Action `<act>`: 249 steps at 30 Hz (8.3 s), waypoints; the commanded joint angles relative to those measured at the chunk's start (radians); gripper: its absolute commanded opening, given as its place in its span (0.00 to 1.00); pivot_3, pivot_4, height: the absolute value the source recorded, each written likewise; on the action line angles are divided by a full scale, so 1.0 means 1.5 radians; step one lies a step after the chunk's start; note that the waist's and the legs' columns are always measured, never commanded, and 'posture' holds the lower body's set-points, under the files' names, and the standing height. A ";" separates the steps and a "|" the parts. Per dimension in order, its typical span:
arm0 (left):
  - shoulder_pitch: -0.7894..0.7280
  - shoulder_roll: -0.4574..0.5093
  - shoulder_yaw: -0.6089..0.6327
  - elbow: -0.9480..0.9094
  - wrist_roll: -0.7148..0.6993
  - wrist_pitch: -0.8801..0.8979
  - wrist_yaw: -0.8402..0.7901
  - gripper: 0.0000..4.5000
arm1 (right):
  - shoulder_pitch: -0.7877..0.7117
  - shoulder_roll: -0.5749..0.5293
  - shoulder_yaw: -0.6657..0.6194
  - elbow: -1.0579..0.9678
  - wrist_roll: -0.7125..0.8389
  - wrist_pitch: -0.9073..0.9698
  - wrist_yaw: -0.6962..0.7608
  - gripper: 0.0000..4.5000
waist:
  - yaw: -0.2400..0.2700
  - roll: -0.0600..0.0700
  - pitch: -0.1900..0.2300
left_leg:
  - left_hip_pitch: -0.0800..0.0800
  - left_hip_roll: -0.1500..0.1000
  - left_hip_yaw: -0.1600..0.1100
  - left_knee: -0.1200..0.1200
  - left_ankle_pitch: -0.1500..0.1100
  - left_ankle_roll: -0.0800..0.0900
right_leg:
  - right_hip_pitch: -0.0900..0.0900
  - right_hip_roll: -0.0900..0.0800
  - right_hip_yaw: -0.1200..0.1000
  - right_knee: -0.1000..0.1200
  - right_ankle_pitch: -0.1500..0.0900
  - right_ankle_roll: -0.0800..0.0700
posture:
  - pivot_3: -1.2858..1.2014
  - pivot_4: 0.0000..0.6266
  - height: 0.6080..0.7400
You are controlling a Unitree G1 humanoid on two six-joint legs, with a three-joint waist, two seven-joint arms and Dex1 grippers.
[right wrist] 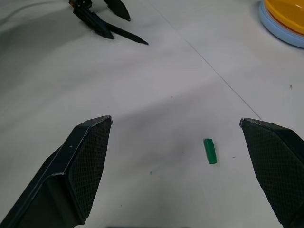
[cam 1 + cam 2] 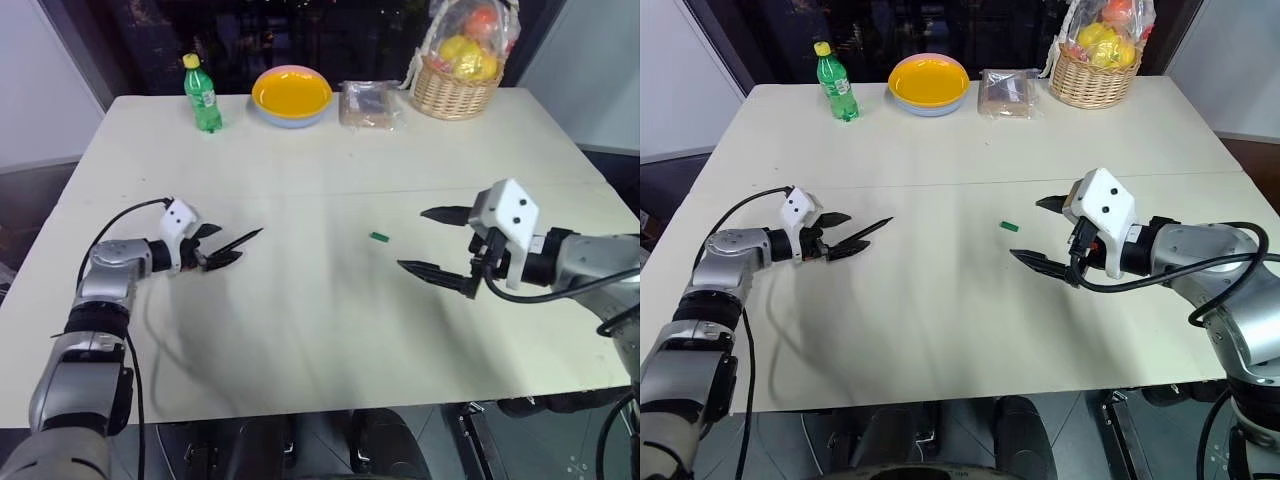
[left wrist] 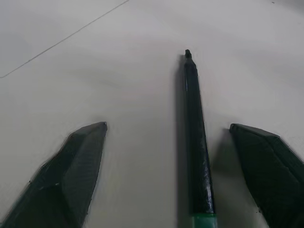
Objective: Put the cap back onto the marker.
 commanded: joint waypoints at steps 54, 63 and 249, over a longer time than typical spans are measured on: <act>0.325 0.116 0.197 -0.936 -0.235 0.476 0.198 0.02 | -0.344 0.287 0.206 0.935 -0.282 -0.492 0.194 1.00 | -0.018 -0.001 0.000 | 0.000 0.001 0.000 0.000 0.003 -0.006 | 0.000 0.001 0.000 0.001 0.000 0.000 | 0.52 0.24 1.00; 0.337 0.123 0.197 -0.961 -0.253 0.492 0.225 0.02 | -0.373 0.304 0.197 1.034 -0.317 -0.551 0.184 1.00 | -0.019 -0.001 0.000 | 0.001 0.001 0.000 0.000 0.004 -0.006 | 0.001 0.001 0.001 0.001 0.000 0.000 | 0.52 0.24 1.00; -0.004 -0.074 -0.124 -0.605 0.007 0.103 -0.047 0.00 | -0.357 0.222 0.307 0.305 -0.242 -0.271 0.382 0.39 | -0.015 0.000 0.001 | -0.001 0.001 0.000 0.008 0.001 -0.002 | 0.000 0.002 0.001 0.006 0.000 0.000 | 0.52 0.24 1.00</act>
